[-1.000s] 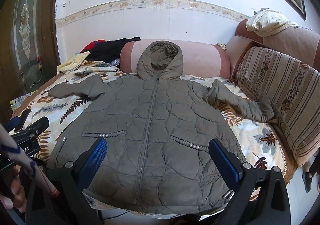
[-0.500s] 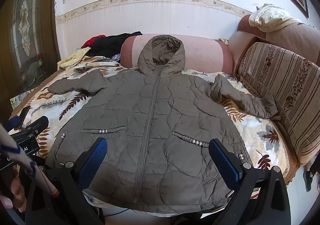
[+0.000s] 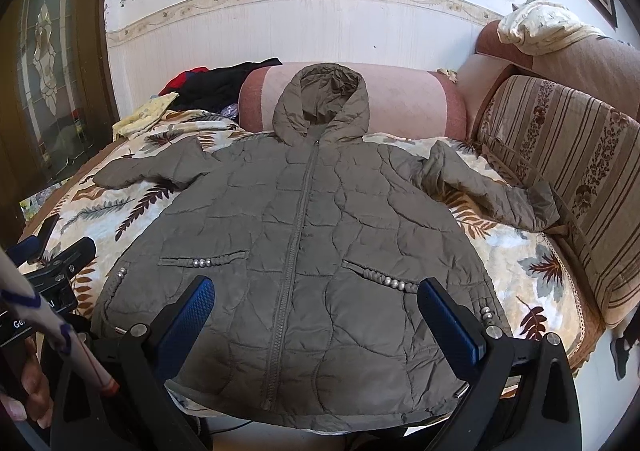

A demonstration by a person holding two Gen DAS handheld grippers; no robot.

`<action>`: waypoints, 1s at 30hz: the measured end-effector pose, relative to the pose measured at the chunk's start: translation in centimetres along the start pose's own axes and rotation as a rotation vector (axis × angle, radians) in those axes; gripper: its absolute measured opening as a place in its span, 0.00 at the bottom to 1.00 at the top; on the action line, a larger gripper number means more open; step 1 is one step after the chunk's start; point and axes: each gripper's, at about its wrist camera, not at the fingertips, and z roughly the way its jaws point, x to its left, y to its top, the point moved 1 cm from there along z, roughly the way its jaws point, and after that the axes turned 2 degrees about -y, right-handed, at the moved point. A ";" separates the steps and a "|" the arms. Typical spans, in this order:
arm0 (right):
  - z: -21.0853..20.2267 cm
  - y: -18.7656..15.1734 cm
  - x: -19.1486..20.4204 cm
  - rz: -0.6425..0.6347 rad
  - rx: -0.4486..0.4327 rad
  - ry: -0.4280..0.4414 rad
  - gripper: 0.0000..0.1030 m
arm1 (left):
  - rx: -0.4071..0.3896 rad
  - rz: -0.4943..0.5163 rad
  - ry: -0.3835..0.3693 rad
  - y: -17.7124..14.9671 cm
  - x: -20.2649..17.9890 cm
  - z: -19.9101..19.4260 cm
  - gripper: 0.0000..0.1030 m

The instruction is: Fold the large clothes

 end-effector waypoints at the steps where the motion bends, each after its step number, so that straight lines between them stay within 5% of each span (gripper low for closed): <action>1: 0.1 0.0 -0.1 0.002 0.002 0.001 1.00 | 0.003 0.004 -0.001 0.0 -0.2 0.1 1.00; 6: 1.4 0.5 -2.1 0.049 0.026 0.056 1.00 | 0.014 0.028 -0.018 1.0 -1.1 1.4 1.00; 10: 2.7 2.3 -7.9 0.178 0.021 0.051 1.00 | 0.012 0.010 -0.054 4.5 -1.3 3.6 1.00; 20: 4.3 6.2 -24.3 0.452 -0.002 -0.114 1.00 | 0.080 -0.011 -0.089 11.3 -5.5 13.9 1.00; 23: 5.3 7.1 -28.0 0.489 -0.003 -0.166 0.96 | 0.088 0.016 -0.063 10.9 -7.2 17.8 1.00; 28: 9.4 7.9 -34.2 0.556 0.063 -0.243 0.75 | 0.076 0.116 0.010 9.1 -8.0 21.4 1.00; 30: 11.5 8.0 -36.1 0.569 0.089 -0.277 0.71 | 0.093 0.107 -0.023 9.4 -7.7 21.8 1.00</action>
